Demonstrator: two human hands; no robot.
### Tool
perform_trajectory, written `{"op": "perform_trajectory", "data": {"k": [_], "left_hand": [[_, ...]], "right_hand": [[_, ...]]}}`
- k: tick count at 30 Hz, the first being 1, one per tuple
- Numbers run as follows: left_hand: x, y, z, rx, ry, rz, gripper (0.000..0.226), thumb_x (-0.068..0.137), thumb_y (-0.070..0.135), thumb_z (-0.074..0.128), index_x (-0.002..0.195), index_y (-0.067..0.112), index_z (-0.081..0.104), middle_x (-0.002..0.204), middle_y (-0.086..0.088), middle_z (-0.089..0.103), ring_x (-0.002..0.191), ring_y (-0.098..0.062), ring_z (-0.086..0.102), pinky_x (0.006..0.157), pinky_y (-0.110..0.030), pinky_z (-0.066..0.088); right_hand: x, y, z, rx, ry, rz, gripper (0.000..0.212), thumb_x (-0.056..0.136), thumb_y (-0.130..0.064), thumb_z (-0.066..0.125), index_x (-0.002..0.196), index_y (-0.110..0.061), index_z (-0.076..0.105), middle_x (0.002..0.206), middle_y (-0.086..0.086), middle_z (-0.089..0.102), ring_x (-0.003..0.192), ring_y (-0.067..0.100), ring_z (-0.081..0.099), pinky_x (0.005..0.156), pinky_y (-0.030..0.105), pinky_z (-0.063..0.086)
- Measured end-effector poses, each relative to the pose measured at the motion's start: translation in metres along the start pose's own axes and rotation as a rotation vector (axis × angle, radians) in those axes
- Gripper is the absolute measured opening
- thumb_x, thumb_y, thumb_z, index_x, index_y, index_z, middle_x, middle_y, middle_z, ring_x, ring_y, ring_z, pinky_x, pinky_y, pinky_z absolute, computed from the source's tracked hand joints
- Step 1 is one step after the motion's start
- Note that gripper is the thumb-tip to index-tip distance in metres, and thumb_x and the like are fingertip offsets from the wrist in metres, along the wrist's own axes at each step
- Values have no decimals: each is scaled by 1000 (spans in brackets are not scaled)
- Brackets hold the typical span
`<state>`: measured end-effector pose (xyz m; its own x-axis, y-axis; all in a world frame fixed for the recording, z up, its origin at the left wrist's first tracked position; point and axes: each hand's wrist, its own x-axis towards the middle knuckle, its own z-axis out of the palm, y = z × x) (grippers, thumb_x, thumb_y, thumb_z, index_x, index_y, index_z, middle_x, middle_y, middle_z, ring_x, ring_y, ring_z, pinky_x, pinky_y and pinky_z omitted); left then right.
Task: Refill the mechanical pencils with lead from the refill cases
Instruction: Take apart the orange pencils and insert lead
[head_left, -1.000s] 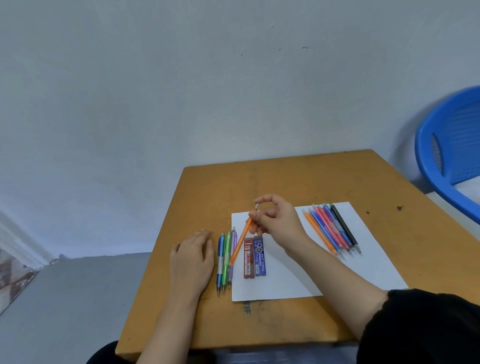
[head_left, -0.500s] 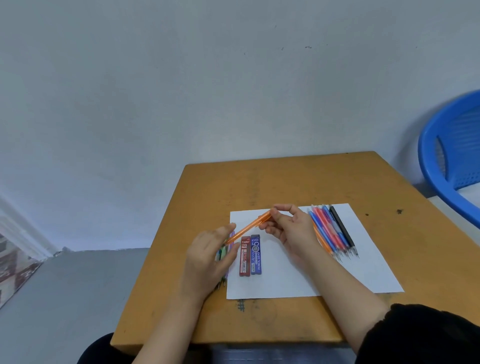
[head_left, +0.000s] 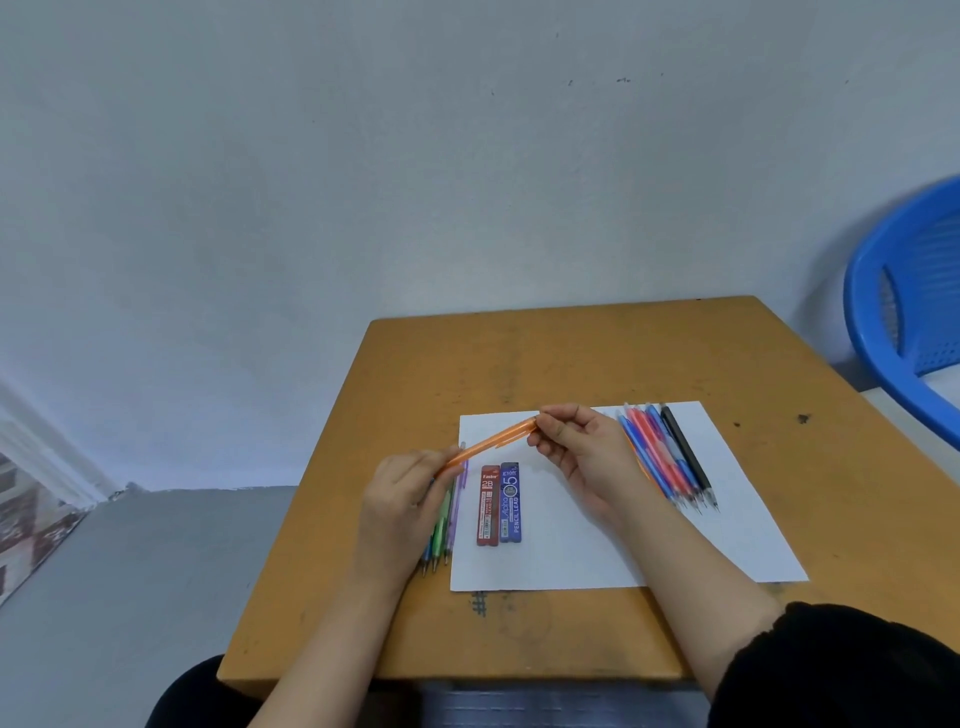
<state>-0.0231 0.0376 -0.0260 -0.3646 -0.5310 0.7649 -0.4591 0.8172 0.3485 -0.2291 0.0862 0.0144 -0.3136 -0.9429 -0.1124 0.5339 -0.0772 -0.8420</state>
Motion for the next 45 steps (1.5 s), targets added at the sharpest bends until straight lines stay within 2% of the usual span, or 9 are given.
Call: {"op": "perform_trajectory", "data": {"k": [7,11,13,17,24,33,36,39,45], "left_hand": [[-2,-8,-1,-28,22,-106,35,91,33,54,105,5,72,92,-2,72,87,-7,60,75,-17,48],[-3,-10,-2,-56,48,-159,36,90,34,55,105,5,72,93,-3,72,86,-9,63,74,-22,51],[-3,-9,-1,-51,39,-155,36,90,34,55,106,6,72,94,-3,73,86,-9,63,74,-23,51],[-2,-9,-2,-61,39,-139,39,91,37,54,105,5,71,94,-2,72,88,-8,62,74,-21,51],[-3,-12,-1,-66,28,-165,35,89,34,57,107,8,71,95,-1,73,87,-8,64,73,-26,52],[-3,-13,0,-52,3,-136,46,94,47,49,106,8,72,94,1,73,89,-7,62,75,-20,50],[-3,-14,1,-39,0,-135,36,91,37,54,105,9,72,94,1,73,87,-7,62,74,-23,50],[-3,-14,1,-30,3,-125,45,95,45,47,104,9,72,93,1,72,87,-7,62,75,-21,49],[-3,-15,2,-27,-11,-114,53,97,51,42,105,8,72,94,0,72,88,-7,60,75,-19,48]], "right_hand": [[7,-1,-8,30,114,-86,7,85,5,59,87,-1,62,69,9,68,59,13,62,58,18,51],[9,2,-13,-622,194,-210,9,81,-2,71,80,-10,68,67,5,66,55,6,59,58,16,47],[9,9,-11,-941,187,-255,8,79,-8,74,79,-15,70,71,-3,66,61,2,58,60,9,44],[9,15,-10,-1175,148,-270,7,81,-12,71,87,-16,73,83,-5,67,72,0,57,60,4,39],[6,12,-8,-1235,118,-221,14,83,-15,70,96,-17,75,88,-4,69,70,-1,55,59,5,36],[7,14,-11,-1150,104,-216,28,83,-13,71,111,-16,69,83,-7,66,68,3,57,60,8,43],[8,10,-13,-988,125,-249,23,82,-14,73,104,-18,72,83,-4,68,70,5,57,64,7,44],[7,5,-15,-795,103,-279,17,80,-15,75,94,-24,74,88,0,71,80,10,62,70,13,47],[4,1,-11,-726,42,-277,8,84,-17,70,90,-22,74,92,-5,71,77,-2,62,63,10,45]]}}
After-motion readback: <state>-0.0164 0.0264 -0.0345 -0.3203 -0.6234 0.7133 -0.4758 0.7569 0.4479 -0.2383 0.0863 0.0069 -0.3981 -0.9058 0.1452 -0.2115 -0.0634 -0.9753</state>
